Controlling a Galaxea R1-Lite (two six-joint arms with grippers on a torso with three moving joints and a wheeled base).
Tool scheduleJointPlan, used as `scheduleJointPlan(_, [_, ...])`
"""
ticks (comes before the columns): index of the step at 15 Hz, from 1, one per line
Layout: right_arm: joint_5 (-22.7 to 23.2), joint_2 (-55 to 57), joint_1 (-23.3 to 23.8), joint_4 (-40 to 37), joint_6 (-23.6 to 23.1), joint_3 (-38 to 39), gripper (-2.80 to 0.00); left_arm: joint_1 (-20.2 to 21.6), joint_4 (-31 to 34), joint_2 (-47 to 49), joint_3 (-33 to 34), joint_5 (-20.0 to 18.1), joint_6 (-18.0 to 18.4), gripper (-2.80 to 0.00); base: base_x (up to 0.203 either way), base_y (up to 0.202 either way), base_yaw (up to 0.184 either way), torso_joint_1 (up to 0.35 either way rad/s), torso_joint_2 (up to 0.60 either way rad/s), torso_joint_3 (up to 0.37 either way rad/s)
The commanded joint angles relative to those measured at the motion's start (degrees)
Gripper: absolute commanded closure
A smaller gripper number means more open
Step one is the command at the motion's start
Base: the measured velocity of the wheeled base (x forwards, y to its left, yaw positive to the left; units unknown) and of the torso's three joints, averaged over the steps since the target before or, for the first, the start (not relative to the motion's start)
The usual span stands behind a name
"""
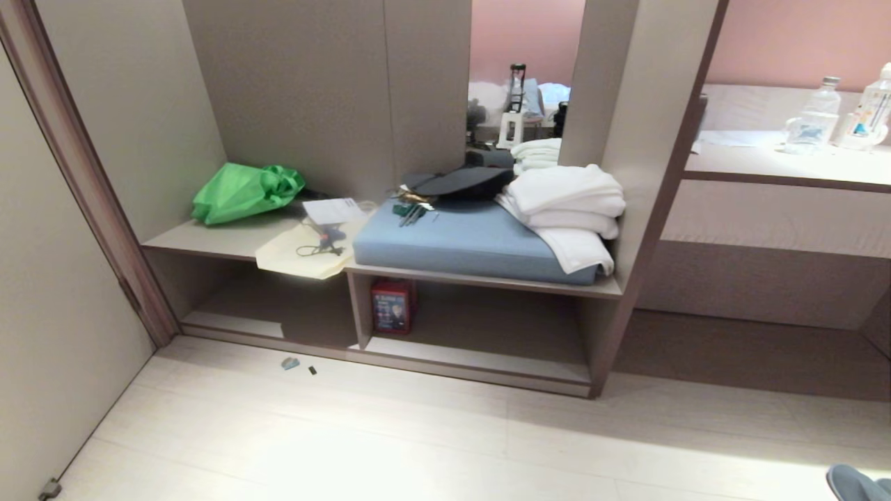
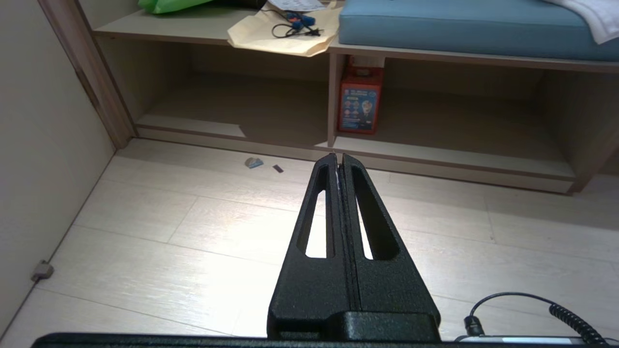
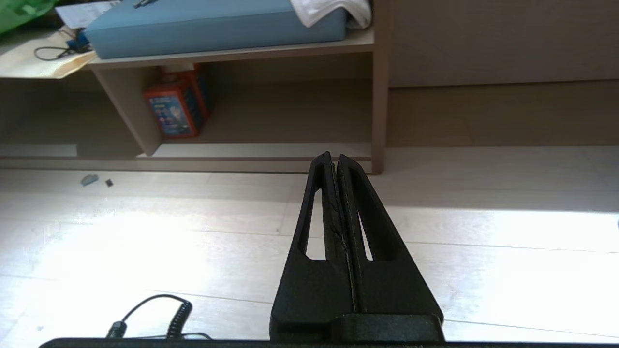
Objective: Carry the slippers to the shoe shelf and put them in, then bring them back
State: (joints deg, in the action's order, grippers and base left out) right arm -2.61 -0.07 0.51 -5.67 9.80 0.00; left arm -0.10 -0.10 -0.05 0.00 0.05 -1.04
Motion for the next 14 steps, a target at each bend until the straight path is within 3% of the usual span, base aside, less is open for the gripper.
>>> scheduleJointPlan(1, [0.0,-0.1,0.0,0.0,0.1,0.1,0.0,0.0,0.0,0.0,0.0,0.0,0.0,0.0,0.0,0.194,0.001,-0.001,0.0,0.004])
scheduleJointPlan(14, [0.0,0.0,0.0,0.0,0.0,0.1,0.0,0.0,0.0,0.0,0.0,0.0,0.0,0.0,0.0,0.194,-0.01,0.002,0.0,0.003])
